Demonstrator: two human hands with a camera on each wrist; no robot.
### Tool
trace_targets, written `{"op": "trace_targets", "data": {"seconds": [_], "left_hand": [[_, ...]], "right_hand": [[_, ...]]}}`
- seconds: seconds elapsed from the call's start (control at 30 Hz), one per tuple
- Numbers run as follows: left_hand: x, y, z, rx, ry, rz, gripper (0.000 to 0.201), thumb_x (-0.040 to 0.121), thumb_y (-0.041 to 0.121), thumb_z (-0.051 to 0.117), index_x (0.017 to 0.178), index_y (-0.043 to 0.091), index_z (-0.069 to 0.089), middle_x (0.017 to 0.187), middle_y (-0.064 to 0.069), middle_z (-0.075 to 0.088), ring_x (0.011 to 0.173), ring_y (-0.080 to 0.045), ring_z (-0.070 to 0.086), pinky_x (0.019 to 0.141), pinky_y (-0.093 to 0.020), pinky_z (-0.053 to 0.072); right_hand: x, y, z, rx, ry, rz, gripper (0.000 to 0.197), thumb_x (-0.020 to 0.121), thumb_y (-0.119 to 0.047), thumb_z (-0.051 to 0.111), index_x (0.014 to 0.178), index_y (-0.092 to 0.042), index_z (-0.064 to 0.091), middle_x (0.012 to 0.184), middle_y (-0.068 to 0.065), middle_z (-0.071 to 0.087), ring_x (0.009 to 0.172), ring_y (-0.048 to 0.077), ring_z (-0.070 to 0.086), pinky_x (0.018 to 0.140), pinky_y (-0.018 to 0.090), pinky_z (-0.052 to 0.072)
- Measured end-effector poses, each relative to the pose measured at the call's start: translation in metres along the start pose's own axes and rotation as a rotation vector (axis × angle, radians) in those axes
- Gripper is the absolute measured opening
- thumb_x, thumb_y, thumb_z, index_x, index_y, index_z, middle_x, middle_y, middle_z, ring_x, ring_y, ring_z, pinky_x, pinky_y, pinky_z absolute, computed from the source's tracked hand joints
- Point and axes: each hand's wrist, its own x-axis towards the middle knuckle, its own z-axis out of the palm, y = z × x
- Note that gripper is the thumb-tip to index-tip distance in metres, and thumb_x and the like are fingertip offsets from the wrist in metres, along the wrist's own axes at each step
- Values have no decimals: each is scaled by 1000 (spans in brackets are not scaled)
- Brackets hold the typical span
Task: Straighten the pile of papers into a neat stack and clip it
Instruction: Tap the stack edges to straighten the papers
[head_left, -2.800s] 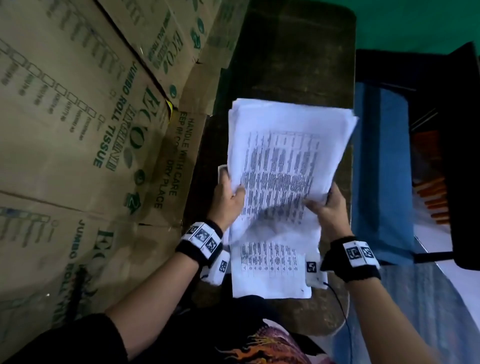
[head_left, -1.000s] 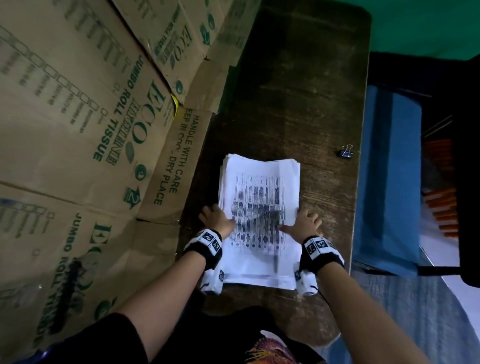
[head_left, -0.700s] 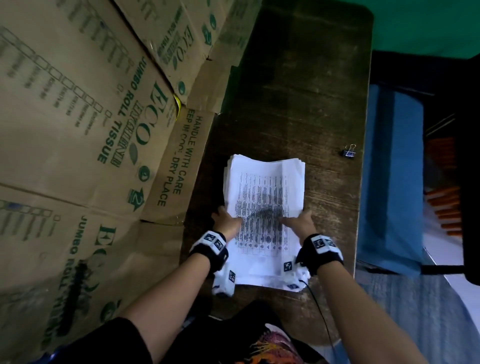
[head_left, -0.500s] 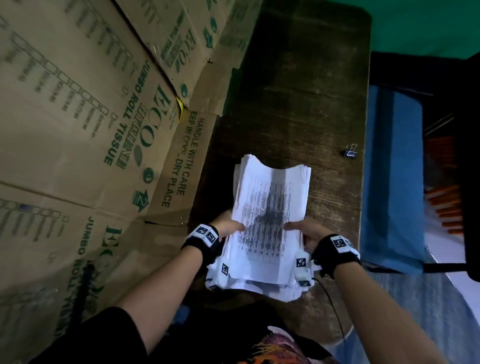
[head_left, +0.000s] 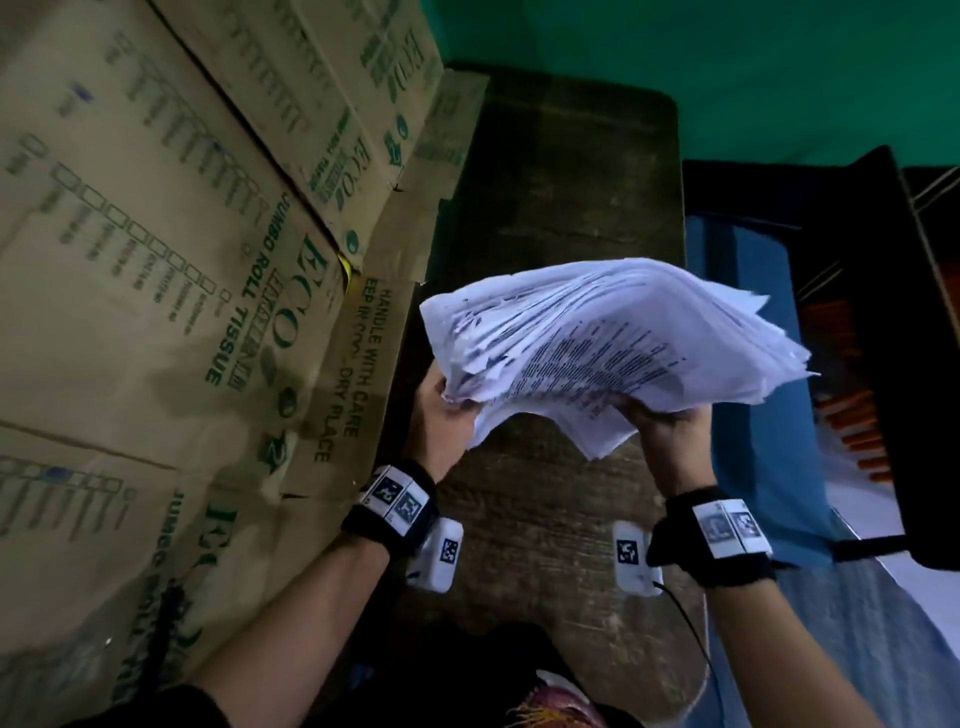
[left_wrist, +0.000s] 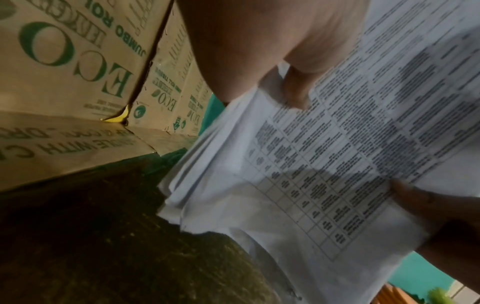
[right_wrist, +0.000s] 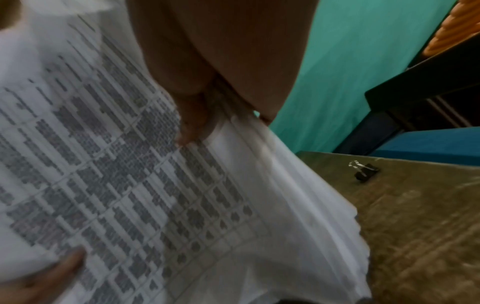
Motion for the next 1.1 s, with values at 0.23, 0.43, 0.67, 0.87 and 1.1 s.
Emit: {"op": "trace_targets", "data": {"seconds": [0.23, 0.43, 0.67, 0.87, 1.1], "left_hand": [[16, 0, -11, 48, -157, 149, 69, 67, 28, 72, 119, -4, 41, 108, -10, 57, 101, -18, 61, 86, -28, 51], [35, -4, -10, 66, -352, 76, 68, 65, 9, 75, 123, -3, 43, 118, 8, 63, 112, -1, 57, 94, -18, 46], [56, -21, -1, 95, -259, -112, 51, 62, 11, 86, 107, 24, 66, 103, 15, 70, 100, 3, 64, 91, -26, 52], [55, 6, 9, -50, -25, 13, 43, 61, -14, 80, 92, 11, 65, 88, 15, 70, 81, 8, 66, 76, -18, 54], [59, -17, -12, 64, -345, -125, 68, 62, 30, 89, 123, 26, 58, 126, -5, 63, 120, -22, 58, 102, -46, 45]], "right_hand": [[8, 7, -22, 97, -151, -20, 63, 61, 10, 71, 119, -14, 58, 110, 7, 66, 99, 15, 64, 90, 27, 51], [19, 5, -3, 145, -119, 27, 51, 58, 7, 56, 107, -8, 63, 93, -8, 72, 89, 11, 63, 80, 32, 50], [29, 9, 12, 141, -146, 164, 40, 67, 9, 80, 99, -12, 67, 90, -5, 74, 82, 9, 70, 78, 34, 55], [39, -8, 14, 205, -34, 91, 36, 68, 7, 80, 95, -13, 69, 88, -5, 76, 82, 12, 72, 70, 26, 58], [36, 27, 12, 47, -242, 206, 51, 60, 14, 81, 106, 2, 65, 88, -13, 75, 84, 3, 70, 71, 21, 56]]}}
